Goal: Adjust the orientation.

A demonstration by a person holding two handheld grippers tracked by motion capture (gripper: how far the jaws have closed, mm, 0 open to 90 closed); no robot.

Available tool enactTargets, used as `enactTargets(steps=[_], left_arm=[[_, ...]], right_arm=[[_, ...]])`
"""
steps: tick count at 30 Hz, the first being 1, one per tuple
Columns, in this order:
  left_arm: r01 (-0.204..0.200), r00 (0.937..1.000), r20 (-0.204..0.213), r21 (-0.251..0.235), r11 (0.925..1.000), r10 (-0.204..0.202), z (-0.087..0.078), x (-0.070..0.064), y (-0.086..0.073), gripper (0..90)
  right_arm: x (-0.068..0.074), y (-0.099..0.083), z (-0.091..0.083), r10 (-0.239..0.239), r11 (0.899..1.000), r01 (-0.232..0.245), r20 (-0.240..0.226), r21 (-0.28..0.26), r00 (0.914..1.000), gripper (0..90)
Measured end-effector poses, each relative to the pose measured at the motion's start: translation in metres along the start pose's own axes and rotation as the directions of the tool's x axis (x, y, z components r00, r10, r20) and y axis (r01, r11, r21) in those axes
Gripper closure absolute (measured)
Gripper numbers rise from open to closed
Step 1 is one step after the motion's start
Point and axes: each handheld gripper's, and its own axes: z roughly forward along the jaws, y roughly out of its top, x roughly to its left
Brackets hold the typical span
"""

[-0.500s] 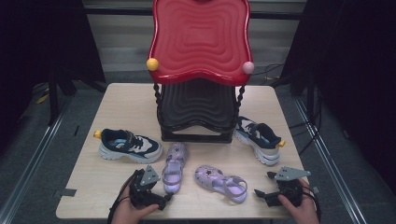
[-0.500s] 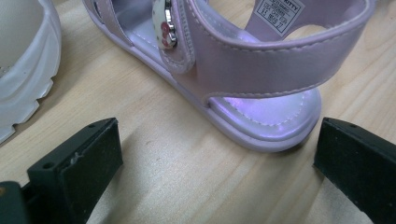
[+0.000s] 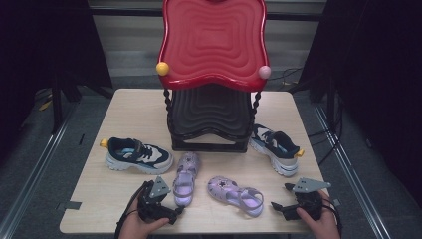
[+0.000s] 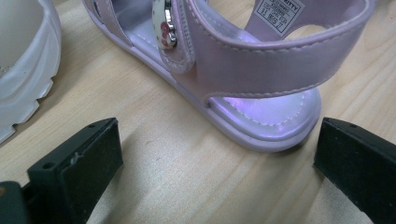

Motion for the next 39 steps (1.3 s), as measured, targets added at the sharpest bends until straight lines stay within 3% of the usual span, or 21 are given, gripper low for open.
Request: enactTargets(steps=[11,14,17,18,20,23,30,34,39], left_arm=[[-0.005,1.0000,0.008,0.000,1.0000,0.005,-0.002,-0.005,0.001,7.4],[0.025,0.9995,0.018,-0.015,0.9996,-0.025,-0.003,-0.009,0.003,11.5],[0.051,0.9987,-0.004,-0.021,0.9985,-0.051,-0.003,-0.010,0.004,12.5],[0.080,0.9967,-0.014,-0.018,0.9966,-0.080,-0.004,-0.010,0.007,13.9],[0.082,0.9965,-0.013,-0.018,0.9965,-0.082,-0.004,-0.010,0.008,15.3],[0.069,0.9967,-0.044,-0.008,0.9976,-0.069,-0.004,-0.015,0.011,15.8],[0.103,0.9933,-0.053,-0.003,0.9947,-0.103,0.008,-0.022,0.018,16.2],[0.084,0.9934,-0.077,0.001,0.9964,-0.084,0.011,-0.023,0.020,20.0],[0.084,0.9944,-0.065,0.008,0.9964,-0.084,0.009,-0.021,0.019,22.2]], right_arm=[[0.000,0.000,0.000,0.000,1.000,0.000,0.000,0.000,1.0000,13.6],[0.000,0.000,0.000,0.000,1.000,0.000,0.000,0.000,1.0000,13.6],[0.000,0.000,0.000,-0.001,1.000,0.001,0.000,0.000,1.0000,13.6],[0.000,0.000,0.000,-0.001,1.000,0.001,0.000,0.000,1.0000,13.6],[0.000,0.000,0.000,-0.001,1.000,0.001,0.000,0.000,1.0000,13.6],[0.000,0.000,0.000,-0.001,1.000,0.001,0.000,0.000,1.0000,13.7],[0.000,0.000,0.000,-0.001,1.000,0.001,-0.001,0.000,1.0000,13.7],[0.000,0.000,0.000,-0.001,1.000,0.001,-0.001,0.000,1.0000,13.7],[0.000,0.000,0.000,-0.002,1.000,0.002,-0.001,0.000,1.0000,13.7]])
